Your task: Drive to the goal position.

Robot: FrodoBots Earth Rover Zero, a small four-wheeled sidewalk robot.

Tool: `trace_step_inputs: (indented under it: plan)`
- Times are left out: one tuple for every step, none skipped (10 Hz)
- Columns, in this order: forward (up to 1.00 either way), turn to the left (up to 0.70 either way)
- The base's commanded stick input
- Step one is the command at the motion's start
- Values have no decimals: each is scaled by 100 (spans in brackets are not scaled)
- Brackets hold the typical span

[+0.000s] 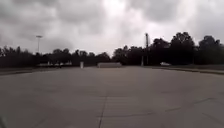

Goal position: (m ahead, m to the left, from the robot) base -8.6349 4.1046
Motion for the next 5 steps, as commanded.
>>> trace_step_inputs:
  plan:
    - [70,0]
    - [70,0]
    - [70,0]
    - [70,2]
    - [70,1]
